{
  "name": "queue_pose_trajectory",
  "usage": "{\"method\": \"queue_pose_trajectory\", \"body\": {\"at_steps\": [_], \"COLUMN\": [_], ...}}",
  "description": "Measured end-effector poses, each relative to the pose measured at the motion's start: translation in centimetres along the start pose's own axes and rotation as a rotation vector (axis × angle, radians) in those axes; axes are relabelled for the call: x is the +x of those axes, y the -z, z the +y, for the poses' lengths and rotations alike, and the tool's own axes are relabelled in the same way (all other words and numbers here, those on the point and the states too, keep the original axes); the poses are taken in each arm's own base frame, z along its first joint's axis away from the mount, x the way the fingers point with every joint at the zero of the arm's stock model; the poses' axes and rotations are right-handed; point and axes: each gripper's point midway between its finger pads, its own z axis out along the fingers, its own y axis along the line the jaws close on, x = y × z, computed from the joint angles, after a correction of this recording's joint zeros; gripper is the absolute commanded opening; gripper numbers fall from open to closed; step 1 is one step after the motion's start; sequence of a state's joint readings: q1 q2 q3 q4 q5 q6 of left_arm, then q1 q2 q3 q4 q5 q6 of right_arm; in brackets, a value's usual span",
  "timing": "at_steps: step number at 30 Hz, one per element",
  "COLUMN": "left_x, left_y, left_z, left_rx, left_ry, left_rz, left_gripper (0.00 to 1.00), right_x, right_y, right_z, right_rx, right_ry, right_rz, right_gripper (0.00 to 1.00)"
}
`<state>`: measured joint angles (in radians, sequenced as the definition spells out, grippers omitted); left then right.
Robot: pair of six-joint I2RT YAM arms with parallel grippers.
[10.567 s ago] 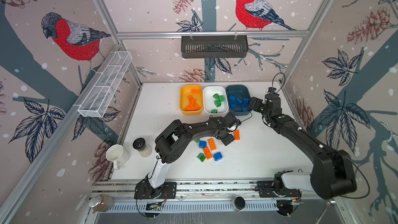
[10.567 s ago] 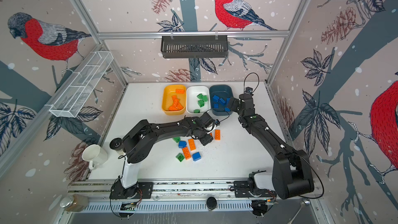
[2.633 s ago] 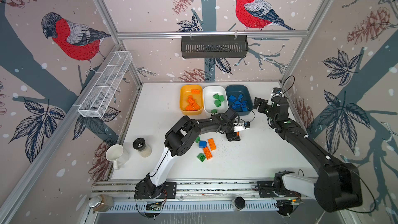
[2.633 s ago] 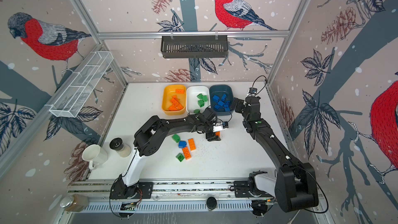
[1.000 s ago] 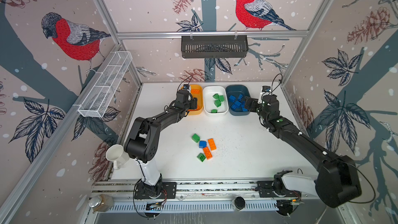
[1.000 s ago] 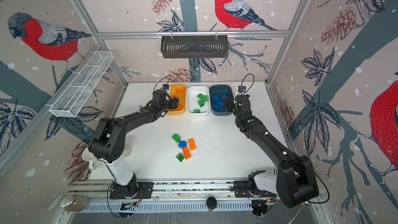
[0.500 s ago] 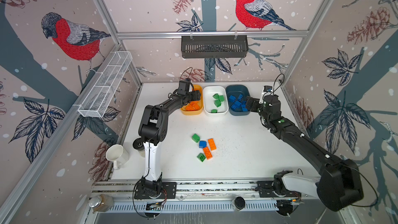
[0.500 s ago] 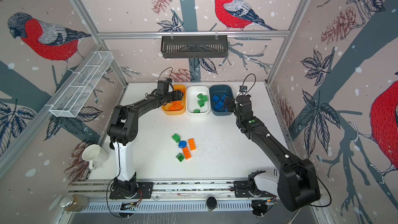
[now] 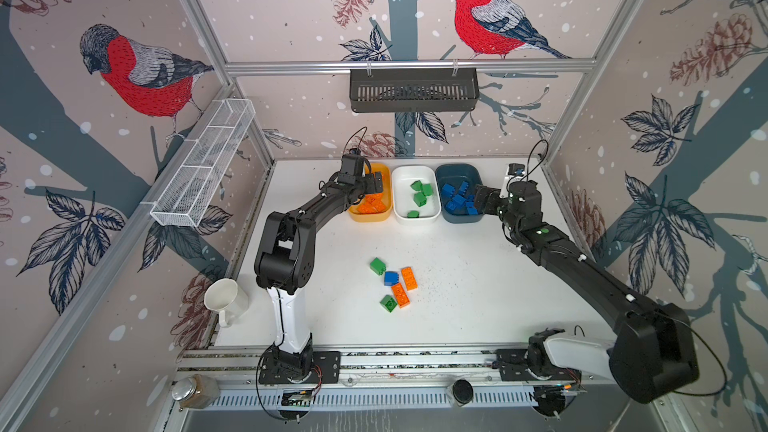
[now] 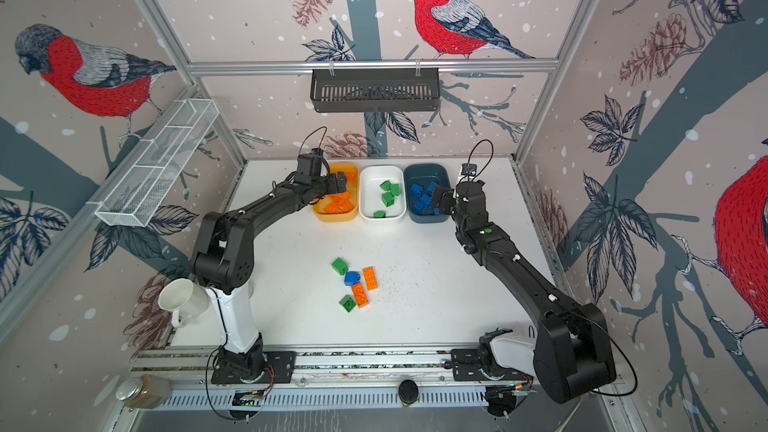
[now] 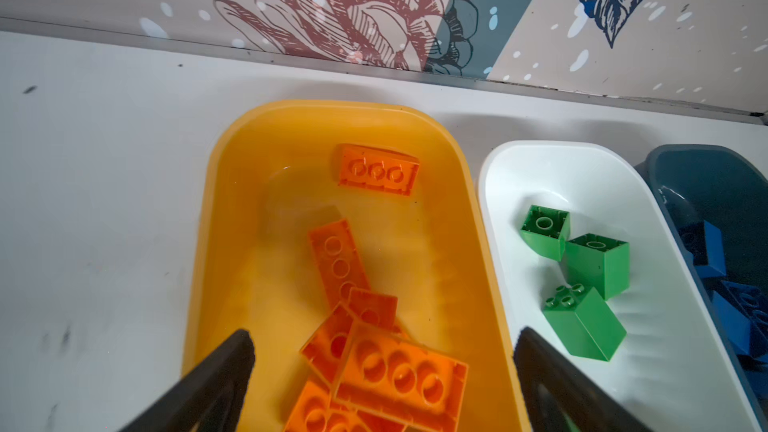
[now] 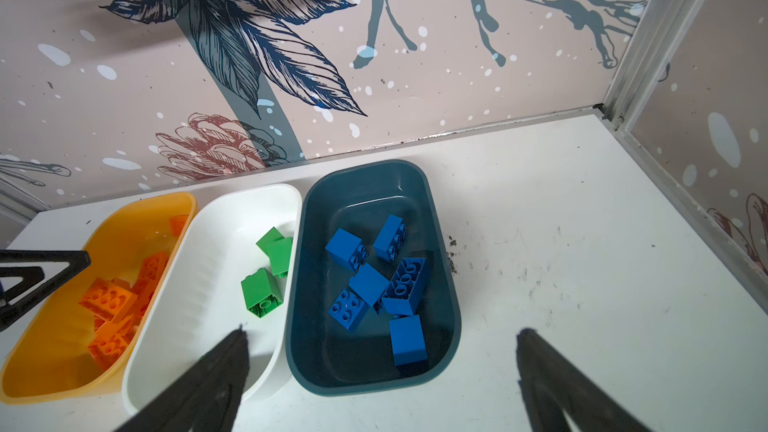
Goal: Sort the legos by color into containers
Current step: 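Carry the orange brick into the yellow bin and open the left gripper, then lower the left gripper onto an orange brick in the pile and close it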
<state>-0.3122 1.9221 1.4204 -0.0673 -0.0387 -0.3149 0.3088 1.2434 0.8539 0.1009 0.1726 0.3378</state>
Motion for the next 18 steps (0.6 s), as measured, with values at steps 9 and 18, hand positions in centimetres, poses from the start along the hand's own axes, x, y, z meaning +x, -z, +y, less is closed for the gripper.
{"method": "queue_pose_trajectory", "body": {"at_steps": [9, 18], "left_x": [1.0, 7.0], "left_y": [4.8, 9.1], "left_z": [2.7, -2.5], "left_rx": [-0.19, -0.055], "left_ry": [0.053, 0.021], "left_rz": [-0.028, 0.098], "left_gripper": [0.98, 0.93], "right_x": [1.4, 1.6], "right_y": [0.5, 0.4], "right_z": [-1.2, -1.3], "right_rx": [-0.054, -0.055], "right_ry": [-0.111, -0.157], "right_rz": [0.013, 0.011], "right_gripper": [1.0, 0.99]}}
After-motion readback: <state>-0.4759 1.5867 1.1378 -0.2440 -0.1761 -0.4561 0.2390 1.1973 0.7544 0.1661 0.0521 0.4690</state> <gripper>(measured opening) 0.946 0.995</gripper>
